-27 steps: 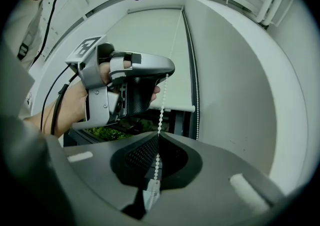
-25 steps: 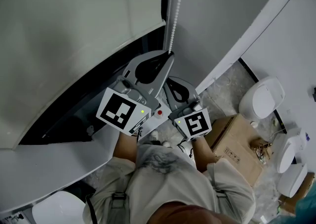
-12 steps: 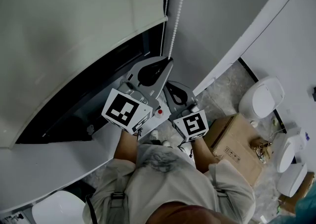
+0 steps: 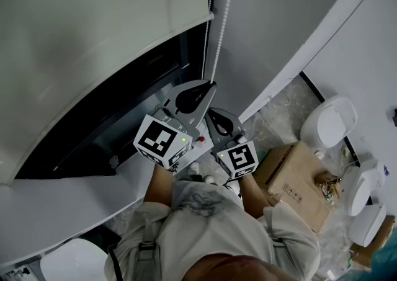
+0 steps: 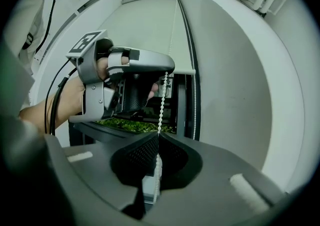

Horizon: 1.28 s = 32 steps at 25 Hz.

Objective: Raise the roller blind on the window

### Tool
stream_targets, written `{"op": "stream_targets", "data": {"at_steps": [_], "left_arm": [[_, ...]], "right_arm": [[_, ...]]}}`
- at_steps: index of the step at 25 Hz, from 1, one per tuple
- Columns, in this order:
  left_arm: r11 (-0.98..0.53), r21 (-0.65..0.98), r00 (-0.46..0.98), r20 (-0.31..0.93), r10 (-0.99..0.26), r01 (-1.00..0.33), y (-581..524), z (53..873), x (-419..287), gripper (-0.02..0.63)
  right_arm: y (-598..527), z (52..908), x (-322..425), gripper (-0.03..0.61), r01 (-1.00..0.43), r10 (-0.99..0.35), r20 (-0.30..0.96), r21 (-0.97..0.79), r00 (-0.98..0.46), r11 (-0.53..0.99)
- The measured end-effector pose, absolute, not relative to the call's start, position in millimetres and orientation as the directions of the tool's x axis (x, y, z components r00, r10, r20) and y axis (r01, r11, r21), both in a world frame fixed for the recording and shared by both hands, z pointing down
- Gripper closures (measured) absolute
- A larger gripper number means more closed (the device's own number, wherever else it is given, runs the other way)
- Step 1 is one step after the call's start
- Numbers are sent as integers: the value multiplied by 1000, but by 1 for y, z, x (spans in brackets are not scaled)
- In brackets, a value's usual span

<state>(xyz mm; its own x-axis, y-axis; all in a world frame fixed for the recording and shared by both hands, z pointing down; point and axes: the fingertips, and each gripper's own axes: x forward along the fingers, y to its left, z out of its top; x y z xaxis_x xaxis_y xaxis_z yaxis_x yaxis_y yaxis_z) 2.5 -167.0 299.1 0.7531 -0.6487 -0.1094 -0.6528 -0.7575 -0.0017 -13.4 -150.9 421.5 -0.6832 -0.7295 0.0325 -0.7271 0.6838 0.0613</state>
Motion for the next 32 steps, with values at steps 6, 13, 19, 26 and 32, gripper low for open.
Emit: {"op": "stream_targets", "data": {"at_steps": [6,13,19,26,32], "left_arm": [[-756,25,754,-71,-653,-654,-170,321,4,603],[-755,51,755,-37,-655,-653,-170,345,4,603],[-756,69,756,-19,-654,-652,-172,357,5,603],[-752,90,756,15,-655,-653,-174,378,5,603],[-748,99,753,23,-658,-656,-175,387,5,603]], "right_arm": [[-154,444,-13,566,-730,-730,66,40,-680,683],[-155,467,-14,566,-730,-728,104,24,-677,683],[-156,479,-13,566,-724,-719,111,-9,-686,690],[-157,500,-11,566,-724,-714,144,-31,-685,689],[-156,506,-9,565,-719,-704,168,-41,-690,694]]}}
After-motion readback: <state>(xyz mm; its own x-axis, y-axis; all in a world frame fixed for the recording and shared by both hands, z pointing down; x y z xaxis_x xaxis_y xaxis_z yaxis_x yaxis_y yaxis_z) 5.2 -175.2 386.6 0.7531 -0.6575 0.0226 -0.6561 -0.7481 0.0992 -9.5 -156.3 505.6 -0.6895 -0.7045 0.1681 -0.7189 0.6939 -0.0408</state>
